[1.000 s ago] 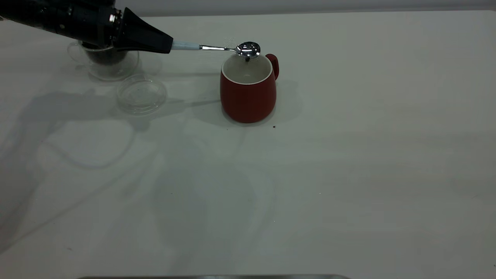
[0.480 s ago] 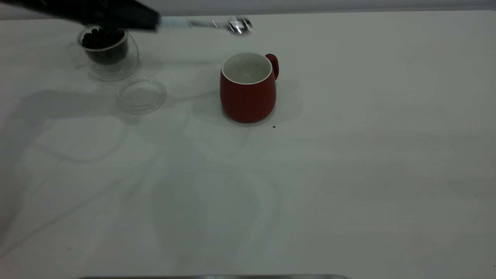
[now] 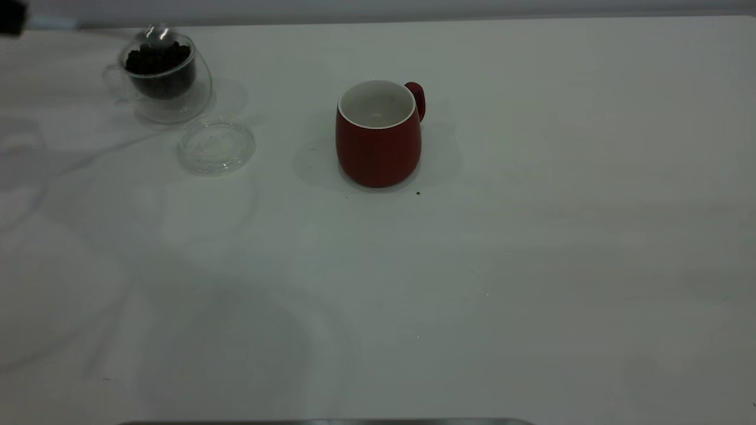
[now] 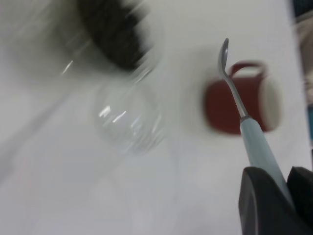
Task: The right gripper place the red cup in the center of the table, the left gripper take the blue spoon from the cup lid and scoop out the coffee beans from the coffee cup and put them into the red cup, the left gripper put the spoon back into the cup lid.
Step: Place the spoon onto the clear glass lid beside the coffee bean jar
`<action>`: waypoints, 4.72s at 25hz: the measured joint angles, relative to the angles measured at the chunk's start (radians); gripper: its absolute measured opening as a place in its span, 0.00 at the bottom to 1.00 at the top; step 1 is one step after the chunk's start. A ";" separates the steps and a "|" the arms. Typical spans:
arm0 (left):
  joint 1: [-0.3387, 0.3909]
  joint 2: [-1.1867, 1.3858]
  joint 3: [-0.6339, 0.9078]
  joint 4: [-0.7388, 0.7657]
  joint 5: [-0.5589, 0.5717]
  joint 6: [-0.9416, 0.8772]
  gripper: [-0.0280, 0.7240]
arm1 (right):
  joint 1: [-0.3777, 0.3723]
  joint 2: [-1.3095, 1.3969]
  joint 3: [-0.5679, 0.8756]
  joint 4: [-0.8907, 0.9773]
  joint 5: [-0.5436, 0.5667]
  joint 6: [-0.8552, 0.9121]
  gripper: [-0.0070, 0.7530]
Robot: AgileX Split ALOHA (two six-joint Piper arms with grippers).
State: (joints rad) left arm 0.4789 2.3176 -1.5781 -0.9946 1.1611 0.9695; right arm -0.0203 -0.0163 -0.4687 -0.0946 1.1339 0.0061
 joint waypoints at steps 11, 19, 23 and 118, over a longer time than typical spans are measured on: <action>0.009 0.076 0.143 -0.054 0.000 0.049 0.20 | 0.000 0.000 0.000 0.000 0.000 -0.006 0.33; 0.004 0.170 0.174 -0.208 -0.009 0.111 0.20 | 0.000 0.000 0.000 0.000 0.000 0.000 0.33; -0.024 0.179 0.174 -0.241 -0.028 0.124 0.20 | 0.000 0.000 0.000 0.000 0.000 -0.006 0.33; -0.083 0.278 0.175 -0.289 -0.150 0.168 0.49 | 0.000 0.000 0.000 0.000 0.000 0.000 0.33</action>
State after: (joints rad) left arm 0.3958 2.5952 -1.4035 -1.2833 1.0115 1.1372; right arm -0.0203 -0.0163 -0.4687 -0.0942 1.1339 0.0061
